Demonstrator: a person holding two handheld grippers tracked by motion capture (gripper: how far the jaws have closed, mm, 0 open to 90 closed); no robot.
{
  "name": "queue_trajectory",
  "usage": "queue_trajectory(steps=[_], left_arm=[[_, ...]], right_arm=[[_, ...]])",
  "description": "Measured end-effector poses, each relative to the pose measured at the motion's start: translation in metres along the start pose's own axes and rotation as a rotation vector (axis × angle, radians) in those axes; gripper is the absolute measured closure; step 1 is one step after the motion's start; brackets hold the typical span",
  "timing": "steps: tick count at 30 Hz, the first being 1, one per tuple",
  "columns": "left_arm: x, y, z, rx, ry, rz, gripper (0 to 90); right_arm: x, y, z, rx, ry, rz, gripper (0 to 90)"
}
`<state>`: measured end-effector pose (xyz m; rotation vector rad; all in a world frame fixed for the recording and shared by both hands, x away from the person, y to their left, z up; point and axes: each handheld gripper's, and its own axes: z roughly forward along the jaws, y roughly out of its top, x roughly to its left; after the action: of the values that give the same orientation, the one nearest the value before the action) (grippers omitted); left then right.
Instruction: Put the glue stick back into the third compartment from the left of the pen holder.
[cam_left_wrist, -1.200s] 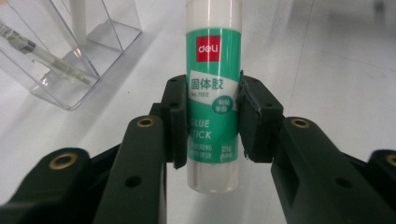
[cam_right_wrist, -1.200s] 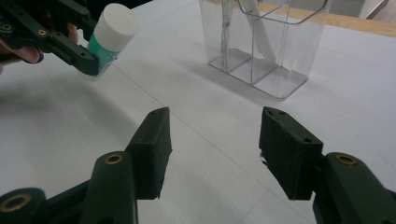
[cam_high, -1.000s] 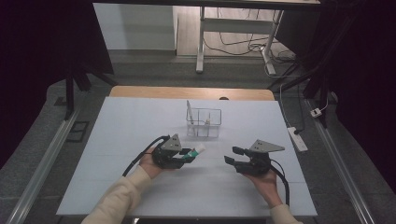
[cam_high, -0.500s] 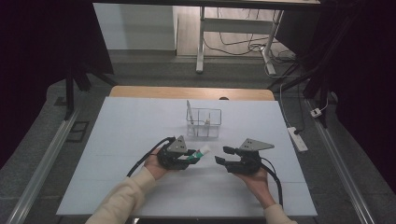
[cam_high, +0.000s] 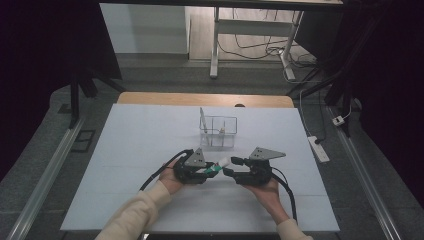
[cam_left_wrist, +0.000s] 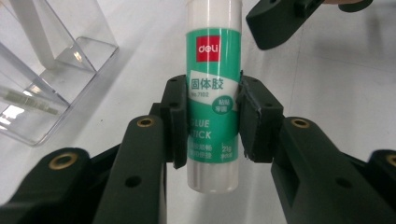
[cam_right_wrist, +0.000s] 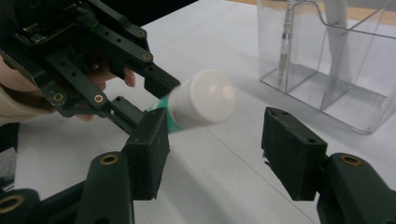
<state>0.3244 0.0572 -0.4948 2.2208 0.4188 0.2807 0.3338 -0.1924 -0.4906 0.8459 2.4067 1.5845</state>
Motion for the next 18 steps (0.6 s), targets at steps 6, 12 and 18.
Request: queue_trajectory(steps=[6, 12, 18], left_arm=[[-0.0029, 0.0012, 0.0024, -0.004, 0.002, 0.017, 65.7], [-0.0041, 0.0018, 0.0045, 0.006, 0.007, 0.026, 65.6], [-0.0058, 0.0018, 0.0079, 0.029, 0.012, 0.040, 64.6]], right_arm=[[0.0021, 0.0011, 0.0051, -0.002, 0.021, 0.012, 43.6], [0.0036, 0.0015, 0.0079, -0.012, 0.042, 0.025, 51.3], [0.0018, 0.0031, 0.0066, -0.041, 0.103, 0.067, 61.8]])
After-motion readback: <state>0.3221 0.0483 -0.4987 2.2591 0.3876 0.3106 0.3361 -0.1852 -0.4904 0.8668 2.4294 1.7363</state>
